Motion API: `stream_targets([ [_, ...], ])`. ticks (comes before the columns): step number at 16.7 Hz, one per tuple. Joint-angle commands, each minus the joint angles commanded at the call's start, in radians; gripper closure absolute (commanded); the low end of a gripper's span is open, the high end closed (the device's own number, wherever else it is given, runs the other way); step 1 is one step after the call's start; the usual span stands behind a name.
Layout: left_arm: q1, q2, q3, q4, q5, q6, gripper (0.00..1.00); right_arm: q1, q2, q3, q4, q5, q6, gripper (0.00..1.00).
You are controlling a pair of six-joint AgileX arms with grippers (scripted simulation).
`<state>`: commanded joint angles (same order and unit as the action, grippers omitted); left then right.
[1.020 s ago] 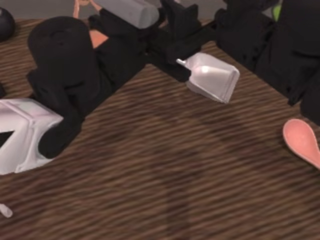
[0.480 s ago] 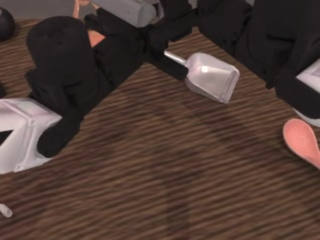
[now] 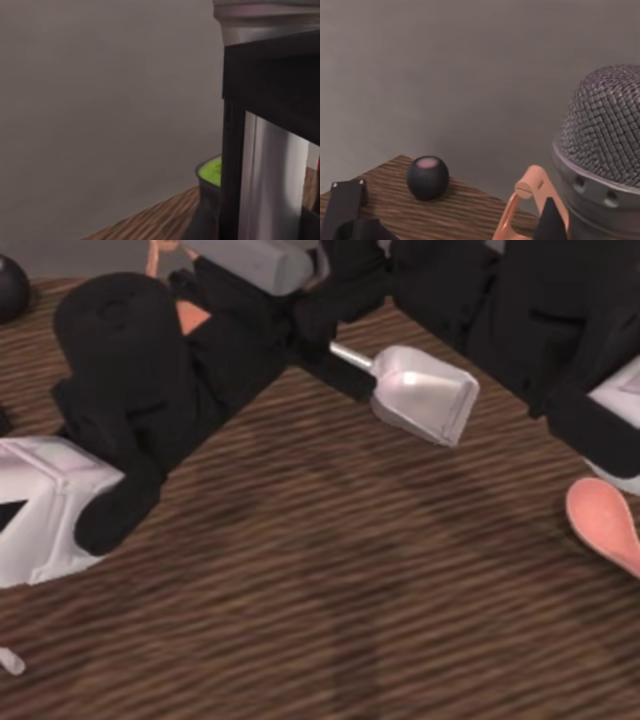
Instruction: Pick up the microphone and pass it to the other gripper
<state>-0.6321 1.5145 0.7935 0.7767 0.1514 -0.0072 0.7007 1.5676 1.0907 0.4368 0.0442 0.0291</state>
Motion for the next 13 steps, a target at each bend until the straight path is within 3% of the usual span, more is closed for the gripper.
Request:
stream_targets([
  [4,0.0,0.0,0.0,0.0,0.0,0.0,1.0,0.0,0.0,0.0,0.0,0.0,0.0,0.98],
  [13,0.0,0.0,0.0,0.0,0.0,0.0,1.0,0.0,0.0,0.0,0.0,0.0,0.0,1.0],
])
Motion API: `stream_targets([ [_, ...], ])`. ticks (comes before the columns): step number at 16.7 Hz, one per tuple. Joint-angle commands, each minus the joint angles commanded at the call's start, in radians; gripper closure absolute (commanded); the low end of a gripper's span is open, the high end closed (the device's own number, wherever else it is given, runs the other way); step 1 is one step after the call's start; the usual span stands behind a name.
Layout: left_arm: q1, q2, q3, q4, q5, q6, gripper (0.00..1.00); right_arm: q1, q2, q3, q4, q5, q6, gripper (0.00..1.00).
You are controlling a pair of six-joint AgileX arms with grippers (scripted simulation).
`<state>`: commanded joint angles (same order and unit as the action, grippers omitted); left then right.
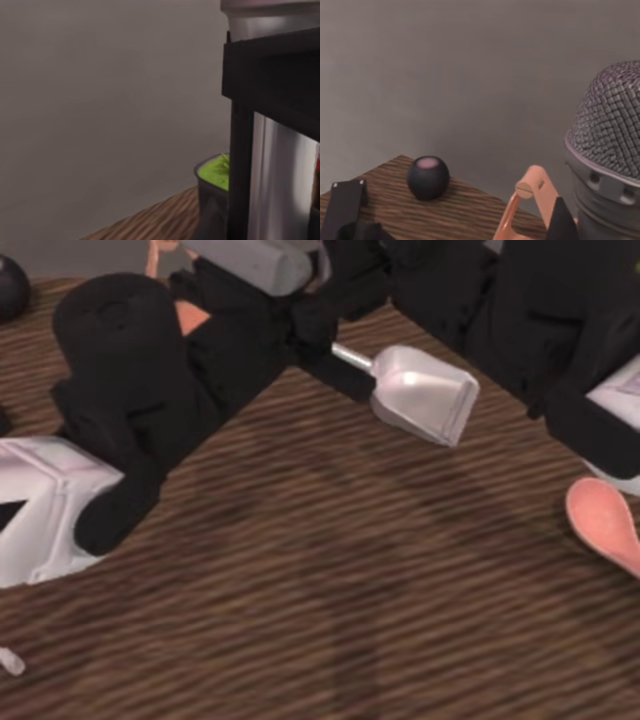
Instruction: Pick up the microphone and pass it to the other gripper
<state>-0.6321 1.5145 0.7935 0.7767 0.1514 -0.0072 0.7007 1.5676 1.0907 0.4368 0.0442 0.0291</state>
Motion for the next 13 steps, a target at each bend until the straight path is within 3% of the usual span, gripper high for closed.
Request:
stream_targets([
  [13,0.0,0.0,0.0,0.0,0.0,0.0,0.02,0.0,0.0,0.0,0.0,0.0,0.0,1.0],
])
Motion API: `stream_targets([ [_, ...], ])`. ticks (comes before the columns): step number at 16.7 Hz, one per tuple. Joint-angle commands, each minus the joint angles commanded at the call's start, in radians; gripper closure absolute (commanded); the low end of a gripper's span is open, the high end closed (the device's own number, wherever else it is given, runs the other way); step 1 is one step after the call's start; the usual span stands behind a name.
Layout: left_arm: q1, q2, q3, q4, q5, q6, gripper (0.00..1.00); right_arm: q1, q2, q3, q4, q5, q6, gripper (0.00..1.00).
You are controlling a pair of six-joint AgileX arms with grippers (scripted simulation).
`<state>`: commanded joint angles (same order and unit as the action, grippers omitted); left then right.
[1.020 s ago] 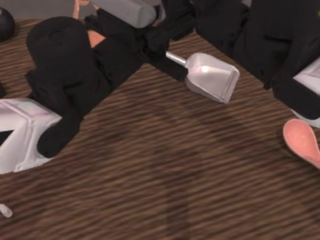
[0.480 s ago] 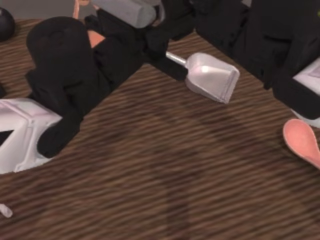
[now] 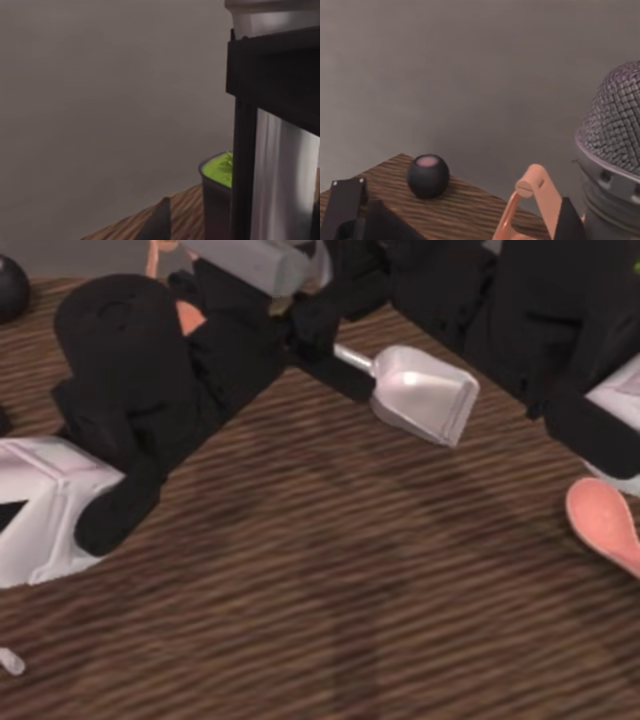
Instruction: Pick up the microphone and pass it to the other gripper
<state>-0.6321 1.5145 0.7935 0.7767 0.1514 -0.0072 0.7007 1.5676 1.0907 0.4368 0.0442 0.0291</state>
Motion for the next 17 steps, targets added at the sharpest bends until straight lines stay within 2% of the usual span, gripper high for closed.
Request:
stream_targets([
  [8,0.0,0.0,0.0,0.0,0.0,0.0,0.0,0.0,0.0,0.0,0.0,0.0,0.0,1.0],
  [9,0.026,0.007,-0.008,-0.001,-0.031,0.016,0.0,0.0,-0.009,0.004,0.0,0.01,-0.01,1.0],
  [10,0.027,0.004,-0.011,-0.002,-0.03,0.016,0.0,-0.002,-0.011,0.002,0.0,0.008,-0.01,1.0],
  [13,0.042,-0.067,-0.07,-0.017,-0.024,0.015,0.0,-0.03,-0.041,-0.025,-0.002,-0.022,-0.012,1.0],
  [17,0.071,-0.227,-0.196,-0.047,-0.008,0.013,0.0,-0.086,-0.102,-0.081,-0.005,-0.087,-0.014,1.0],
])
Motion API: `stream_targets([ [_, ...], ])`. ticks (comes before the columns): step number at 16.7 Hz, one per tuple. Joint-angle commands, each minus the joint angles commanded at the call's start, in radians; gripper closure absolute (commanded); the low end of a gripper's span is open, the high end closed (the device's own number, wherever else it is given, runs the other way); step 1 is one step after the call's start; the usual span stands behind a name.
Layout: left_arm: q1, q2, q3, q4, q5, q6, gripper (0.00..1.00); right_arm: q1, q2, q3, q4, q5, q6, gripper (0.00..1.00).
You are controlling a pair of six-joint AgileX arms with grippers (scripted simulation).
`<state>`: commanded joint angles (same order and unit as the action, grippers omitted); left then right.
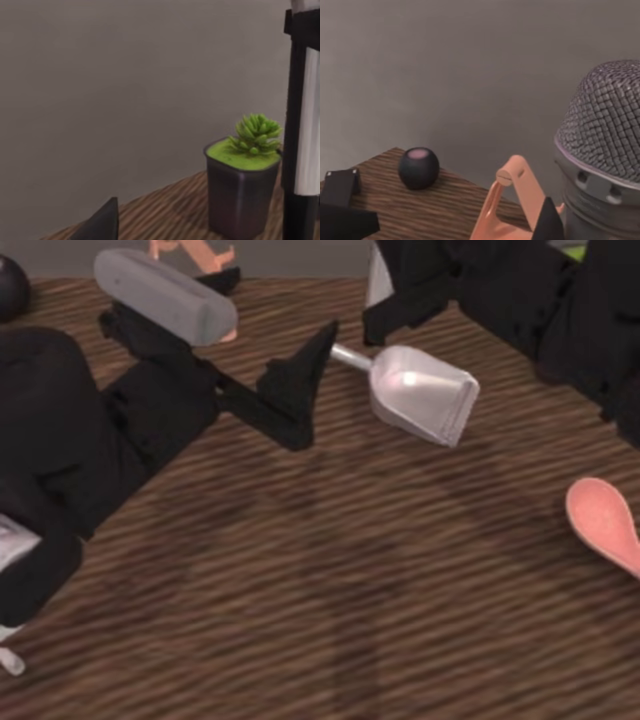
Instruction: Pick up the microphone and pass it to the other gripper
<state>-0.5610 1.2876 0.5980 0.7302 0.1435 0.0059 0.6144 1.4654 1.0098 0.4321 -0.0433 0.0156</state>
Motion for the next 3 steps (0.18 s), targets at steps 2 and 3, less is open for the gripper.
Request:
stream_targets([
  [2,0.009,-0.05,-0.042,-0.008,0.007,0.0,0.0,-0.022,-0.021,-0.02,-0.001,-0.022,0.0,1.0],
  [3,0.011,-0.058,-0.051,-0.009,0.008,0.0,0.0,-0.026,-0.025,-0.024,-0.001,-0.027,0.0,1.0],
])
